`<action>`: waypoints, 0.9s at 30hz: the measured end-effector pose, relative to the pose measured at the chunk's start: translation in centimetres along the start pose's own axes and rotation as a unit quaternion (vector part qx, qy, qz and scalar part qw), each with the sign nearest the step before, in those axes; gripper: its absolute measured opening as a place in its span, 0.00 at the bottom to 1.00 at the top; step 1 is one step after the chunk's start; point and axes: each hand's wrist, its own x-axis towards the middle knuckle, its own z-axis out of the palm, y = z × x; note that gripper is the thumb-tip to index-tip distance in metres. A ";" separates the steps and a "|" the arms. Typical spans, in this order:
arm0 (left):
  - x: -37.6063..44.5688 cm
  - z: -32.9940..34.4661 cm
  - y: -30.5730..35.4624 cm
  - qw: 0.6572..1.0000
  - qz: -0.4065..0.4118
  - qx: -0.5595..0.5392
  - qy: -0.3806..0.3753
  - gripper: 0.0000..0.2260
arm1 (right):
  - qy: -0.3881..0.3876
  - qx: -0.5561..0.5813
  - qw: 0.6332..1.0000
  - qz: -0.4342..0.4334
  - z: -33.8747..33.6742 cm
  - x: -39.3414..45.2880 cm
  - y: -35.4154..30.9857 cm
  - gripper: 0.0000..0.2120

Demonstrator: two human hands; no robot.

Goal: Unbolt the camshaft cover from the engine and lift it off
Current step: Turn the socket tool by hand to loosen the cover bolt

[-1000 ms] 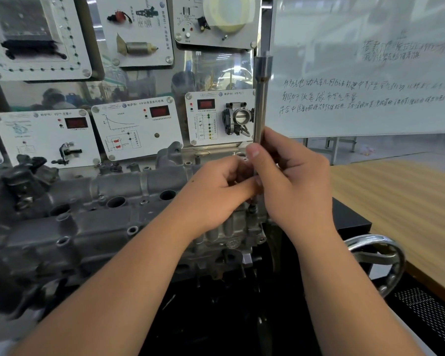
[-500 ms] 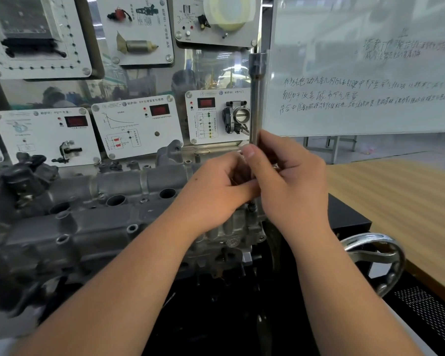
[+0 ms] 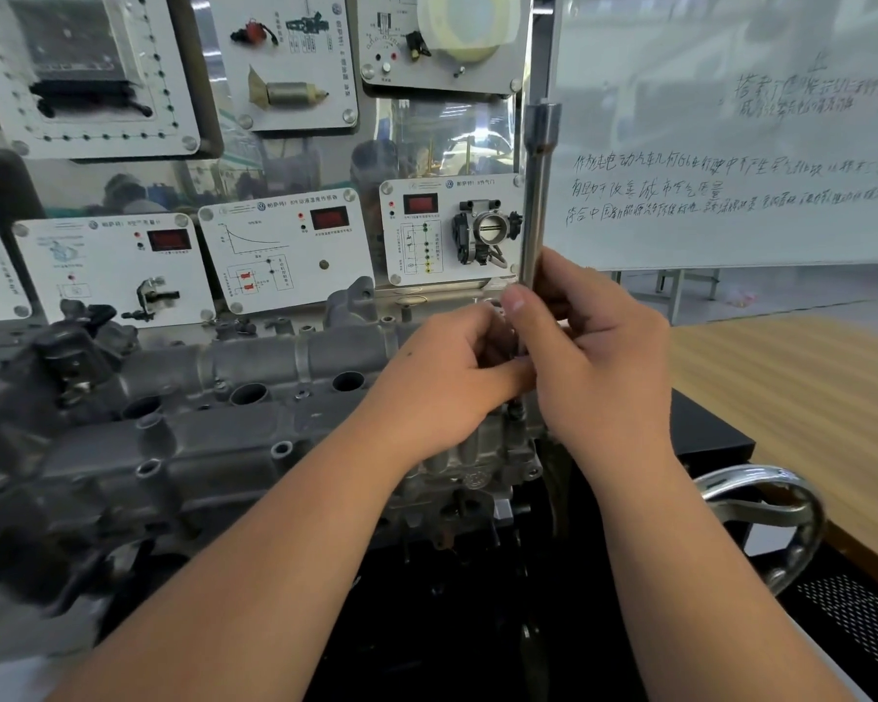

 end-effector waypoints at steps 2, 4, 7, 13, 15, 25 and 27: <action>0.0 -0.2 -0.2 0.999 -0.010 -0.029 -0.012 0.18 | -0.011 -0.006 1.000 -0.008 -0.1 -0.1 0.0 0.11; 0.0 -0.4 -0.4 0.998 -0.016 -0.053 -0.029 0.13 | -0.019 -0.002 1.000 -0.012 -0.1 -0.1 0.0 0.15; -0.1 -0.5 -0.4 0.998 -0.011 -0.049 -0.038 0.09 | -0.019 0.025 0.999 -0.006 0.0 -0.2 -0.3 0.21; 0.0 -0.1 0.1 1.000 0.004 0.003 -0.014 0.20 | -0.002 0.020 1.000 -0.009 -0.1 0.0 0.0 0.11; 0.1 -0.1 -0.1 1.000 -0.002 0.001 -0.008 0.21 | 0.007 0.010 1.000 -0.019 -0.2 -0.1 -0.1 0.09; 0.1 -0.2 -0.1 0.999 0.001 -0.024 -0.028 0.15 | -0.015 0.040 0.999 -0.007 0.0 0.0 -0.3 0.21; 0.2 -0.1 0.0 1.000 0.005 0.000 -0.016 0.19 | -0.001 0.026 1.000 -0.009 0.0 0.0 -0.2 0.17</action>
